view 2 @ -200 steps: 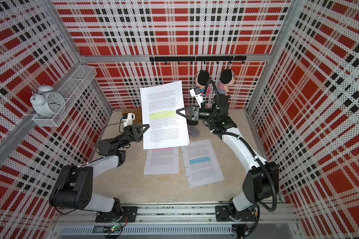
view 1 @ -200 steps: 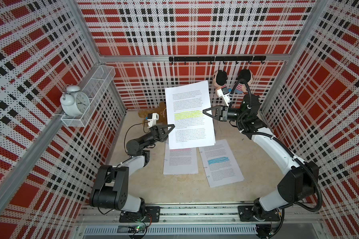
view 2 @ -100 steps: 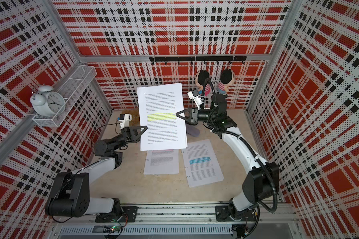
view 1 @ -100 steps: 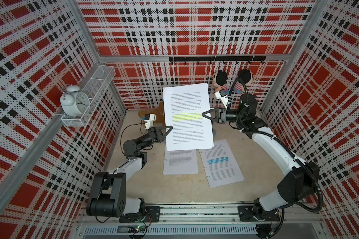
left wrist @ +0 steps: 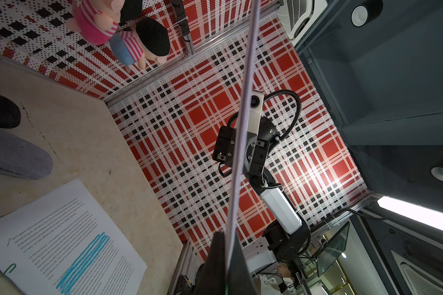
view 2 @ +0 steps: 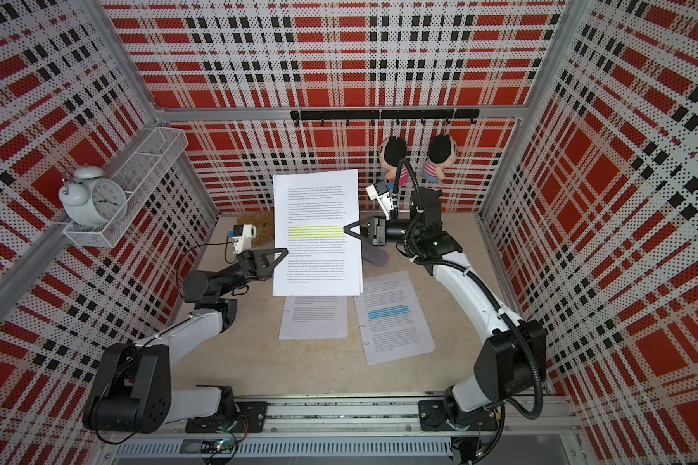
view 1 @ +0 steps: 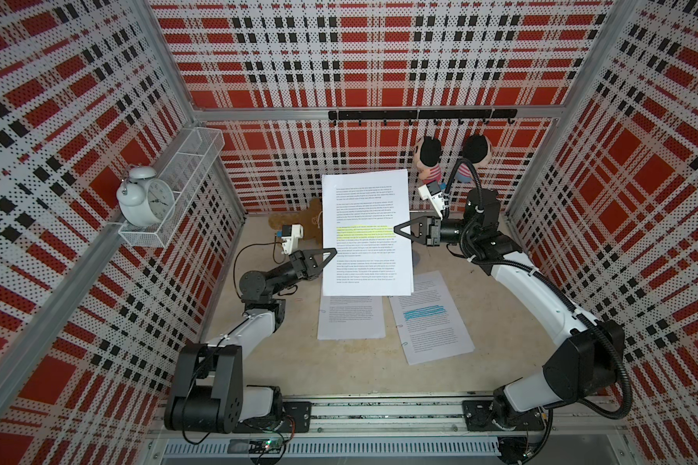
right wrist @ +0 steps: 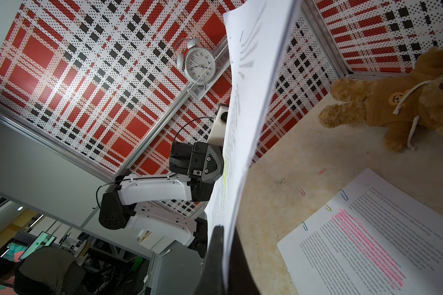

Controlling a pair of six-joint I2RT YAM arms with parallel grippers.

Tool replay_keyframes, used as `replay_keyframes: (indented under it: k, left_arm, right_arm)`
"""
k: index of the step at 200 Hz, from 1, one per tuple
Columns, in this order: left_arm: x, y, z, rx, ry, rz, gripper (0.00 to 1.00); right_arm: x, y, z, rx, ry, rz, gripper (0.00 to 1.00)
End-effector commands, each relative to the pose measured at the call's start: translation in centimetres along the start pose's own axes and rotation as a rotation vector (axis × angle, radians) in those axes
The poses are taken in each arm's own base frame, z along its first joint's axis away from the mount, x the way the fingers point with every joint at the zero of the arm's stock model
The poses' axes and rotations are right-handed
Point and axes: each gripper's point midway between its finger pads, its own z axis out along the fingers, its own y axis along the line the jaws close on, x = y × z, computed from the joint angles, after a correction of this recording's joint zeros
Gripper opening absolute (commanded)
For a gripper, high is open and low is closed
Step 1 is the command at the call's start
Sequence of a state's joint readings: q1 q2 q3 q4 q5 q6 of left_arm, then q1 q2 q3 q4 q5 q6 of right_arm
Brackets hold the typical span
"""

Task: Unclip the paperclips from the documents
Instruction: Remove the paper clip from the document.

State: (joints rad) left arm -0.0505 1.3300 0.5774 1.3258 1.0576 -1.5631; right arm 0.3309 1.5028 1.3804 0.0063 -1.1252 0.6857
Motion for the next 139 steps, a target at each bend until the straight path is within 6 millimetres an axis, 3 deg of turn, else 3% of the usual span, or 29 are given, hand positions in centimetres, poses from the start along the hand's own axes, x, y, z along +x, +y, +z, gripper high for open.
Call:
replay_keyframes:
  k: [1, 139]
  left_arm:
    - [-2.1, 1.4, -1.6, -0.059, -0.116, 0.006, 0.0]
    - [-2.7, 2.3, -3.1, -0.126, -0.17, 0.024, 0.06]
  right_arm:
    - [-2.5, 1.9, -2.7, 0.023, -0.088, -0.105, 0.0]
    - [-1.9, 2.7, -3.8, 0.025, -0.13, -0.103, 0.0]
